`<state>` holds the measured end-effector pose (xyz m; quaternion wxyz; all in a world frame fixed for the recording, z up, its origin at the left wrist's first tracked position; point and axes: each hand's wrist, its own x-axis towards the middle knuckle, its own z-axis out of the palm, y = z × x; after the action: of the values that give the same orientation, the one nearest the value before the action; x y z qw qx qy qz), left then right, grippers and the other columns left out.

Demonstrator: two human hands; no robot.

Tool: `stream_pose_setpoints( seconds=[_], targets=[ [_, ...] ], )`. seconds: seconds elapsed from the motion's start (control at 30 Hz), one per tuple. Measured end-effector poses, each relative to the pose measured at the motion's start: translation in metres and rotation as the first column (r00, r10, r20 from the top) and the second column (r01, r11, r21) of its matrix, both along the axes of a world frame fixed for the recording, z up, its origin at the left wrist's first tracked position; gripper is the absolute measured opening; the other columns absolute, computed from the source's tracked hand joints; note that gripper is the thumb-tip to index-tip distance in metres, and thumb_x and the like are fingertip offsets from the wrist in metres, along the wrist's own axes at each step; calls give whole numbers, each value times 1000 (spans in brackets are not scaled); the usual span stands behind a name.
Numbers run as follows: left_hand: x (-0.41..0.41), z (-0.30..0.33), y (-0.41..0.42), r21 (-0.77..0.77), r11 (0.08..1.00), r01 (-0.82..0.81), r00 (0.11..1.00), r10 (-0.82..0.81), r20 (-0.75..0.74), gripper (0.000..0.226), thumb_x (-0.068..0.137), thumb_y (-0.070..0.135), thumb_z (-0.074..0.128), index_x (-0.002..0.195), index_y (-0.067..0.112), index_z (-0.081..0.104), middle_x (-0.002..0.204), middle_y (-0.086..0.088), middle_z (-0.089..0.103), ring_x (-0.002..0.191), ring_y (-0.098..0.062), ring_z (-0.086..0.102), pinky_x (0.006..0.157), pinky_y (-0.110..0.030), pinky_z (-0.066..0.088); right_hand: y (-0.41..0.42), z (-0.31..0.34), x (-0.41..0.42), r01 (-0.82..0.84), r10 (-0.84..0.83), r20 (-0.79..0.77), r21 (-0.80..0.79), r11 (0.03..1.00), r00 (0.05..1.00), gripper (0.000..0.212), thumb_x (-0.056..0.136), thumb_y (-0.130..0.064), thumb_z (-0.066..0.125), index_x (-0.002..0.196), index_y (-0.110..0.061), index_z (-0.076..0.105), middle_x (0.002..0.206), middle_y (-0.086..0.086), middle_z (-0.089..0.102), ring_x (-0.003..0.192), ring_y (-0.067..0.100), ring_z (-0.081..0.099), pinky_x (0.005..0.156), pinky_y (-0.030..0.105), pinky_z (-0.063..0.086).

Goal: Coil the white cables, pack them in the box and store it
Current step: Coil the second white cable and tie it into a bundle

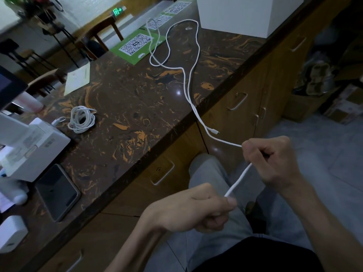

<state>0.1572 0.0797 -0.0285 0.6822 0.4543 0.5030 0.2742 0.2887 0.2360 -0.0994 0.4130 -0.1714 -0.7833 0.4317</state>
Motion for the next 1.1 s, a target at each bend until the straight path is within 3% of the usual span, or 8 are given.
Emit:
stream_pose_setpoints(
  seconds=[0.23,0.37,0.5,0.63,0.73,0.9,1.0,1.1],
  targets=[
    [18,-13,6,53,991,124,885,-86,-457,44,105,22,34,63,18,45,63,3,46,64,-19,46,70,-41,44,-3,3,-6,-105,82,-123,-193,976,989,52,101,-41,32,71,-7,57,65,5,51,57,9,47,52,21,37],
    [13,-15,2,153,984,-94,994,83,75,43,99,22,39,57,27,45,51,12,40,46,-8,33,49,-22,31,-4,0,-9,-170,124,-175,-280,945,977,65,102,-53,31,73,-4,62,62,-4,52,57,10,46,58,19,36],
    [-1,-2,-1,206,871,-445,715,207,668,40,94,25,47,56,25,37,41,7,21,37,-7,15,42,-23,16,-9,-24,-15,-145,96,-134,-421,895,986,68,97,-55,42,57,-4,60,46,-9,47,44,2,39,49,13,33],
    [-21,13,0,166,759,-630,512,246,823,36,97,25,38,62,20,35,47,5,22,43,-13,19,49,-28,21,-18,-35,-23,-70,75,2,-323,944,997,62,97,-43,44,47,-7,55,45,7,49,36,8,40,41,19,31],
    [-21,16,2,224,657,-720,559,359,747,30,94,28,33,65,18,34,54,3,25,50,-14,21,54,-31,17,-22,-35,-30,-58,91,135,-229,972,987,61,100,-44,43,46,-16,53,42,5,49,33,15,45,39,29,37],
    [-17,15,13,487,617,-619,785,502,362,18,93,34,49,80,22,53,69,4,38,64,-14,34,64,-31,31,-33,-29,-33,-14,14,258,-2,1000,966,58,100,-45,46,45,-35,33,37,-12,33,32,10,40,39,12,22],
    [-18,14,15,691,539,-482,731,682,-23,28,102,33,34,90,20,57,77,4,47,69,-18,43,65,-33,38,-32,-22,-32,-55,59,195,-27,998,979,56,99,-43,52,46,-38,37,38,-17,33,30,9,38,38,14,25],
    [-19,13,17,762,509,-401,635,754,-170,30,104,27,34,95,10,57,79,2,50,70,-12,49,64,-20,42,-33,-10,-32,-95,99,128,-38,995,987,52,98,-44,52,47,-34,45,40,-18,35,31,6,36,39,11,23]
  ],
)
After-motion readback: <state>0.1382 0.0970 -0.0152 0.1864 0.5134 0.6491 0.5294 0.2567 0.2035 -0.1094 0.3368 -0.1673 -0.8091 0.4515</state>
